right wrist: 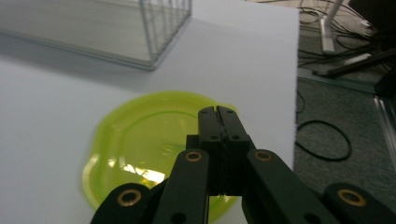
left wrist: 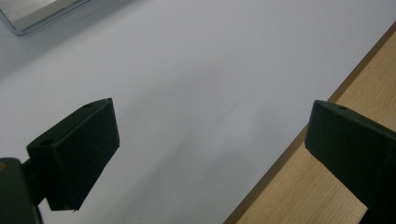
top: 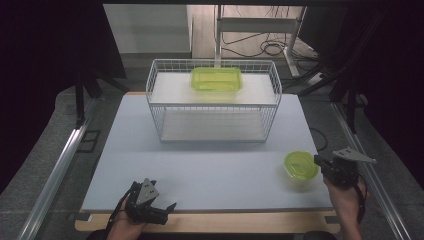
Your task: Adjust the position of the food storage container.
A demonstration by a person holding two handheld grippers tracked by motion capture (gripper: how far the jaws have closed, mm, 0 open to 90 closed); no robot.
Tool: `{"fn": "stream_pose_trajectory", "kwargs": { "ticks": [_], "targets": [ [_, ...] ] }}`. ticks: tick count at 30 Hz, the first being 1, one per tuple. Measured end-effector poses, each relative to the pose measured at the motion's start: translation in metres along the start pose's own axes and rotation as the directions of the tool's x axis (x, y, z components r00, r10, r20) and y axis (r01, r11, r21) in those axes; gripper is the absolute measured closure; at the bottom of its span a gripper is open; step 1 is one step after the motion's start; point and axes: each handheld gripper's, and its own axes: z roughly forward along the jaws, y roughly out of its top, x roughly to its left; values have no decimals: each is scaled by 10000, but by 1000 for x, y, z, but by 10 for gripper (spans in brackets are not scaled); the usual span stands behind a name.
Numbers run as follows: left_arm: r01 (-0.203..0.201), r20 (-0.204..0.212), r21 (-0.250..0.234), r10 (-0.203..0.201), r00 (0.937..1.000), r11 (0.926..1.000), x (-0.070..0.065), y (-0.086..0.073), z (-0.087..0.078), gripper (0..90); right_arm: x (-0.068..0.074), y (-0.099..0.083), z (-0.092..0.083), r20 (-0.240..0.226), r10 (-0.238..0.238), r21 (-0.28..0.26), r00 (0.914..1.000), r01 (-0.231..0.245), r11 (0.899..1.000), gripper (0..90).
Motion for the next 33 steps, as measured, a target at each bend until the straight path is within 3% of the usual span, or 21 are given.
{"fn": "stream_pose_trajectory", "kwargs": {
  "ticks": [11,14,24,33],
  "targets": [
    [-20,29,66,20,10000,10000,0,0,1,31,-21,-11,19,489,107,533,9987,-133,9985,891],
    [-33,34,68,33,10000,10000,0,0,1,31,-24,-13,23,357,220,615,9991,-241,9978,890],
    [-46,21,86,46,10000,10000,0,0,1,31,-18,-14,25,108,320,758,9994,-327,9966,890],
    [-100,38,139,100,9999,9999,-1,0,2,30,3,-12,27,-475,326,1043,9983,-275,9942,887]
  ]
}}
